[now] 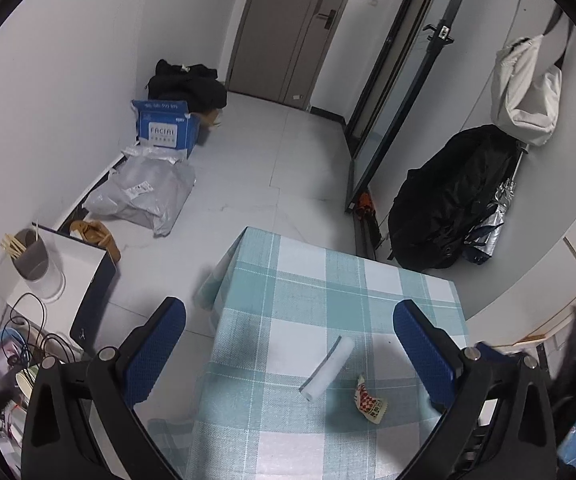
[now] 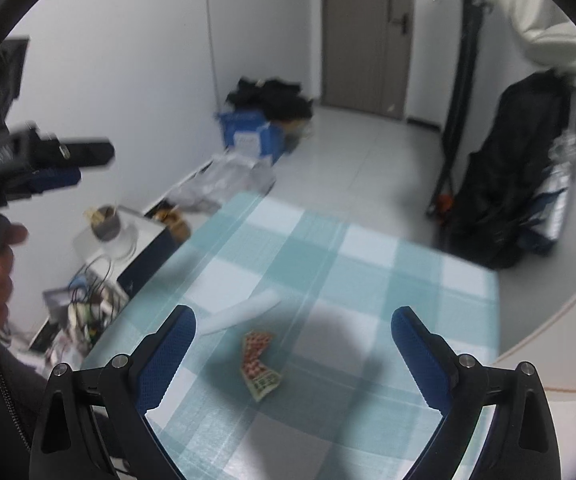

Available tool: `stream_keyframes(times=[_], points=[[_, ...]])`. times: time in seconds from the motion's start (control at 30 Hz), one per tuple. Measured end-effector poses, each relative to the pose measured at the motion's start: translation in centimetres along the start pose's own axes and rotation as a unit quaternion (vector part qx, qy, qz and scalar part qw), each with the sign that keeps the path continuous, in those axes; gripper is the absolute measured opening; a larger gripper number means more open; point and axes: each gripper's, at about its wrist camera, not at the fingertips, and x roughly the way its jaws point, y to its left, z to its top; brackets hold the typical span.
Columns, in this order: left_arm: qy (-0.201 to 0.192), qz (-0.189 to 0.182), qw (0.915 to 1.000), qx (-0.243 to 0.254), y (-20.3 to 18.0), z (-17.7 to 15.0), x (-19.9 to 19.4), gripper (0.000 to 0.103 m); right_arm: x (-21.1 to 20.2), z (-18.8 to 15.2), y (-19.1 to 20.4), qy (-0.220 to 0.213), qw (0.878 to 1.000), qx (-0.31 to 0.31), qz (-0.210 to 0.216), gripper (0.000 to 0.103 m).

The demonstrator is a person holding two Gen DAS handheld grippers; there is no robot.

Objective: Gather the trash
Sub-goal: 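Lower the right tool onto the red-white checked wrapper and close it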

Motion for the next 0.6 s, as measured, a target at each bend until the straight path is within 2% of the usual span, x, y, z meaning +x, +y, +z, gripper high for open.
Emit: stream_keyframes(times=[0.17,0.3,0.47,0.57,0.6], points=[[0.017,0.008,0.9997,-0.013,0.6,0.2,1.1,0.102,3.9,-0.5,0.5,0.043,0.999,-0.008,0.023,0.099],[0.038,0.017,0.9991,-0.007,0.9,0.2,2.3,0.102,6.9,-1.3,0.3,0.081,0.995,0.011,0.058,0.098],[0.058,0.031,0.9978,-0.005,1.3,-0.1,3.6,0.102,9.4,-2.2,0.2,0.113,0.991,0.034,0.066,0.096],[0.068,0.039,0.9968,-0.008,1.7,-0.1,4.3,0.102,10.1,-2.6,0.4,0.122,0.989,0.03,0.074,0.089],[0.071,0.04,0.9966,-0.008,1.8,-0.1,4.5,0.102,10.2,-2.7,0.5,0.123,0.989,0.026,0.074,0.083]])
